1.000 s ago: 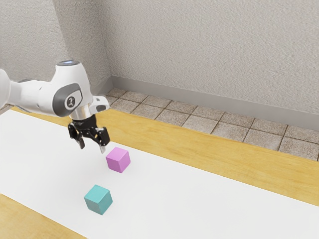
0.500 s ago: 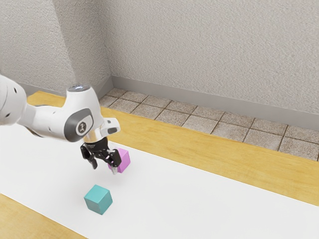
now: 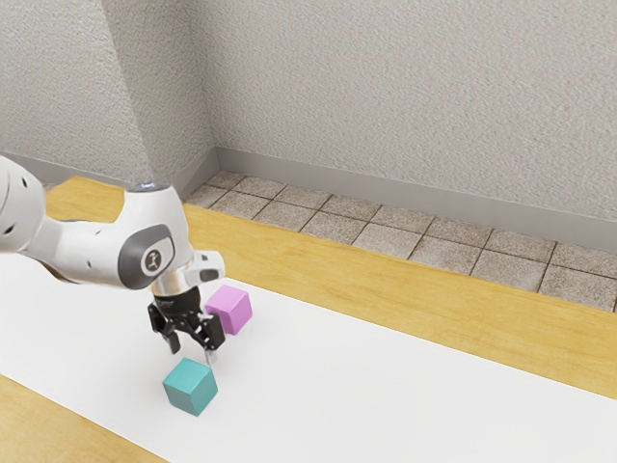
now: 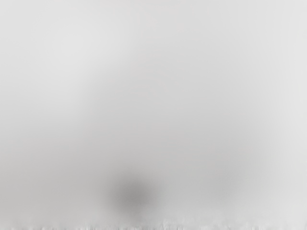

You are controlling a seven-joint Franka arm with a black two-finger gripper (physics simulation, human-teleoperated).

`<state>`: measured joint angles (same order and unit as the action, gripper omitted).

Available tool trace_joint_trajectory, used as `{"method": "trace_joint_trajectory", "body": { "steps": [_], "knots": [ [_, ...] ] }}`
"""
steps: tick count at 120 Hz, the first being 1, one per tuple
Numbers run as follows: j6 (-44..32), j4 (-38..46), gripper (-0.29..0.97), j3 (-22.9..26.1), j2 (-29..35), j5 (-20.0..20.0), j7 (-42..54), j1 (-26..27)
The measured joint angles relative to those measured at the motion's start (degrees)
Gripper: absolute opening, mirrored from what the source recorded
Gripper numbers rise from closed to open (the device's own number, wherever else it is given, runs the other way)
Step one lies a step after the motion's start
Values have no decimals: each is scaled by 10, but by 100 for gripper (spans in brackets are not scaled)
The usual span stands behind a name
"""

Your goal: Pick up the blue block with one arm, and put the blue block on the pink block with one arm

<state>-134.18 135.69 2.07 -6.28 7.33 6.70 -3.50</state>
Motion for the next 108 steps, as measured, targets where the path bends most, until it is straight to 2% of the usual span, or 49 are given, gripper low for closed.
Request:
{"method": "trace_joint_trajectory", "body": {
  "steps": [61,108],
  "knots": [
    [6,26,63,0,27,20,45,37],
    [31,82,62,2,67,35,61,31]
  ]
}}
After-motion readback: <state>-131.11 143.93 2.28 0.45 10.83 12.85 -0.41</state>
